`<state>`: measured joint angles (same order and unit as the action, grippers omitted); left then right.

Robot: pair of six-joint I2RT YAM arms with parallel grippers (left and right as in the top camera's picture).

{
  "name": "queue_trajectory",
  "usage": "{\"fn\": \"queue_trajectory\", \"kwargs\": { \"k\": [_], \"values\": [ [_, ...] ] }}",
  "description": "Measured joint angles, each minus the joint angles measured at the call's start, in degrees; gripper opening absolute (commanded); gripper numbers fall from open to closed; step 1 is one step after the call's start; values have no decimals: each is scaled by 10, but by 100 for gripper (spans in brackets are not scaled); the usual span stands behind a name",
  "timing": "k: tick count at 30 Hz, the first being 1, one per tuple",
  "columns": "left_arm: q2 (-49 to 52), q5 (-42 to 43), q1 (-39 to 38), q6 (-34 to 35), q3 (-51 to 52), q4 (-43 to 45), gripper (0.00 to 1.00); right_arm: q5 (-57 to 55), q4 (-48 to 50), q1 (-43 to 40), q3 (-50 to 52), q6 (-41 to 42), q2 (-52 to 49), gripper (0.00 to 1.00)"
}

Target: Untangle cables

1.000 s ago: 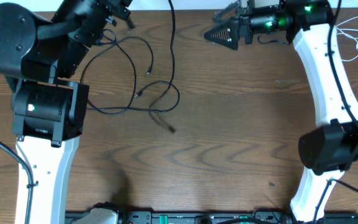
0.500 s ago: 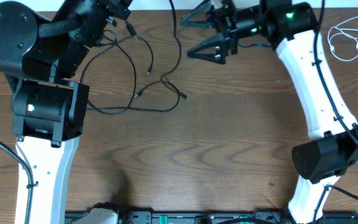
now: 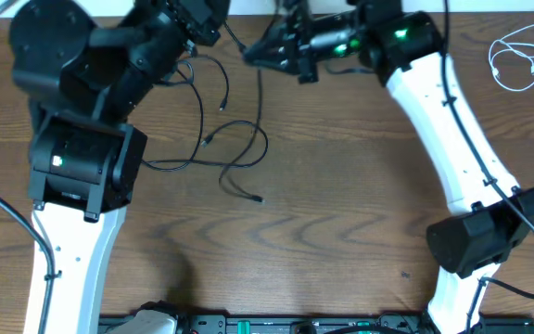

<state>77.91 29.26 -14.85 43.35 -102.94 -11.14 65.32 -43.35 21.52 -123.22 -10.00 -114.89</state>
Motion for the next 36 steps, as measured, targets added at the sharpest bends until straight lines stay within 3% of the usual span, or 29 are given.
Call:
{"fn": "queue_trajectory", "kwargs": {
  "k": [1,4,8,14,22,36],
  "values": [
    [3,0,0,-12,-1,-27,29,-13,-9,-13,0,13,0,1],
    [18,-1,0,-51,-2,-110,56,-58,-38,-66,0,50,2,1],
    [52,-2,0,-105,-3,-206,79,-123,-79,-145,0,89,17,1],
    [108,-12,0,-170,-3,-290,83,-251,-142,-283,1,135,95,1],
    [143,-26,0,-202,-3,-304,83,-353,-160,-458,0,153,161,1],
    [143,-56,0,-227,-3,-305,83,-361,-121,-640,-54,155,161,1]
  ]
}}
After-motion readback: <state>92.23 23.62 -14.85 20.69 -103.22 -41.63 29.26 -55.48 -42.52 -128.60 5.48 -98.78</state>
